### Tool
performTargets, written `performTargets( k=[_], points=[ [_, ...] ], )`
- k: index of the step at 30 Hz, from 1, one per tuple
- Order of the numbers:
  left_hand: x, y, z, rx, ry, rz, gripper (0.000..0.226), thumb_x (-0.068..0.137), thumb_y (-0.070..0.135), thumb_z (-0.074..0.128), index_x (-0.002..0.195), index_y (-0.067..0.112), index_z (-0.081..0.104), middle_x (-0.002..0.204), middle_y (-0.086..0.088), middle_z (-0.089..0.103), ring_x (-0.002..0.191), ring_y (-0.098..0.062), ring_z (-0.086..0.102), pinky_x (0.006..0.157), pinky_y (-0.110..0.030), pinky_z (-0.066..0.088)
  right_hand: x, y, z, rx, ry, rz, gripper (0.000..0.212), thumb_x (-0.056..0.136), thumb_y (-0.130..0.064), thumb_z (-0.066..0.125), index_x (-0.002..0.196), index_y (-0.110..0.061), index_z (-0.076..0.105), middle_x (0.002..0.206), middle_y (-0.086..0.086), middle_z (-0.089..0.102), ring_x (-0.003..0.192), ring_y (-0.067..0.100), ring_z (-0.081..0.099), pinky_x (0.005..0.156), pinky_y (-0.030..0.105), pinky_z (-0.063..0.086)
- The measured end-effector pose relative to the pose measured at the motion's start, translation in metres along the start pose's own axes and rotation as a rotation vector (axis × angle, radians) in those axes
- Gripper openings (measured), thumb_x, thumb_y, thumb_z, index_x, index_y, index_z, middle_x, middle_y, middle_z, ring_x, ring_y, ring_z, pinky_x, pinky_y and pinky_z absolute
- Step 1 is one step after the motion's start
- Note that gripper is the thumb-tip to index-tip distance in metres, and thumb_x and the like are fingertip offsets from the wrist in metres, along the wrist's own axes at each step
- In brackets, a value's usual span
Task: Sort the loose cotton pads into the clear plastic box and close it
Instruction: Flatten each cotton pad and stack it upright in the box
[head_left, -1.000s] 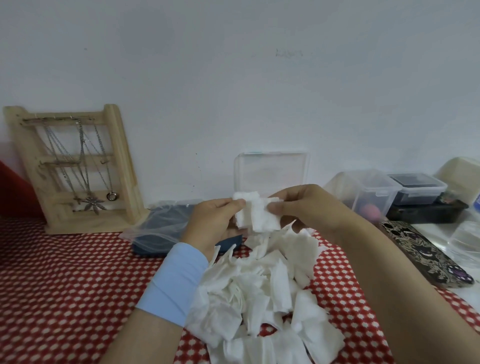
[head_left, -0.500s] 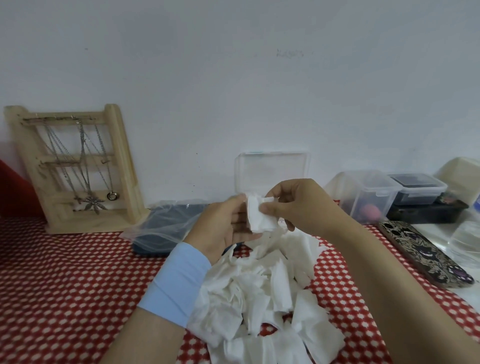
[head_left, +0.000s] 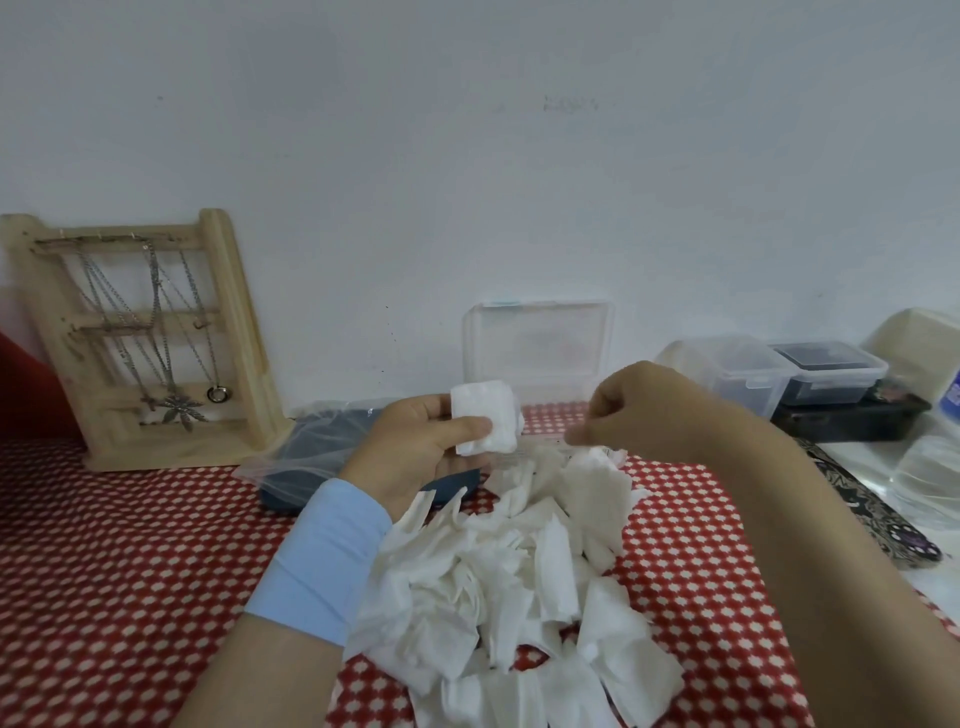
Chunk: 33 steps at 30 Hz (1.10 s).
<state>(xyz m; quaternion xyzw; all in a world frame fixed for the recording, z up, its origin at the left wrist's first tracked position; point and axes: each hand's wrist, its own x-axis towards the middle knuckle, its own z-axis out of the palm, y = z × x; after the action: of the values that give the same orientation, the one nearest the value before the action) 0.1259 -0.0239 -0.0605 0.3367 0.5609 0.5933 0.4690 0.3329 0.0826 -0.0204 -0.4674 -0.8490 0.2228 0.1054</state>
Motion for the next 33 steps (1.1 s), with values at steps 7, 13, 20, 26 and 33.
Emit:
performTargets(
  k=[7,13,20,26,33],
  points=[
    [-0.001,0.0,0.006,0.019,0.03,-0.005,0.027,0.093,0.004,0.068,0.119,0.0,0.067,0.11,-0.011,0.075,0.087,-0.019,0.077,0.063,-0.025,0.061,-0.004,-0.005,0.009,-0.225,-0.248,0.061,0.023,0.082,-0.041,0.081,0.085,-0.019,0.075,0.072,-0.008,0.077,0.062,0.009,0.072,0.074,0.028,0.06],
    [0.001,0.0,0.003,0.033,0.065,0.008,0.029,0.094,0.005,0.067,0.122,0.0,0.066,0.111,-0.011,0.075,0.092,-0.021,0.075,0.063,-0.025,0.06,-0.011,-0.008,0.004,-0.17,-0.264,0.044,0.031,0.08,-0.044,0.082,0.102,-0.024,0.072,0.093,-0.007,0.071,0.071,0.01,0.07,0.067,0.023,0.055],
    [0.002,-0.002,0.002,0.076,0.075,0.021,0.029,0.094,0.006,0.067,0.122,0.001,0.067,0.111,-0.011,0.075,0.096,-0.024,0.075,0.066,-0.027,0.062,-0.009,-0.02,0.02,-0.284,-0.287,-0.024,0.04,0.086,-0.033,0.078,0.124,-0.026,0.069,0.124,-0.006,0.066,0.101,0.014,0.06,0.094,0.027,0.048],
    [0.003,-0.001,0.0,0.095,0.119,0.038,0.025,0.094,0.008,0.067,0.119,0.003,0.068,0.111,-0.01,0.074,0.097,-0.023,0.074,0.067,-0.027,0.062,-0.007,-0.015,0.007,0.121,-0.085,-0.045,0.031,0.093,-0.038,0.07,0.118,-0.02,0.074,0.123,-0.006,0.069,0.101,0.012,0.061,0.086,0.022,0.039],
    [0.0,0.0,0.002,0.103,0.169,0.068,0.013,0.096,0.01,0.064,0.106,0.01,0.072,0.107,-0.006,0.075,0.097,-0.02,0.073,0.065,-0.026,0.061,-0.002,-0.024,0.022,0.603,-0.071,-0.133,0.017,0.096,-0.022,0.068,0.088,-0.013,0.08,0.079,0.005,0.077,0.064,0.013,0.062,0.065,0.026,0.053]
  ],
)
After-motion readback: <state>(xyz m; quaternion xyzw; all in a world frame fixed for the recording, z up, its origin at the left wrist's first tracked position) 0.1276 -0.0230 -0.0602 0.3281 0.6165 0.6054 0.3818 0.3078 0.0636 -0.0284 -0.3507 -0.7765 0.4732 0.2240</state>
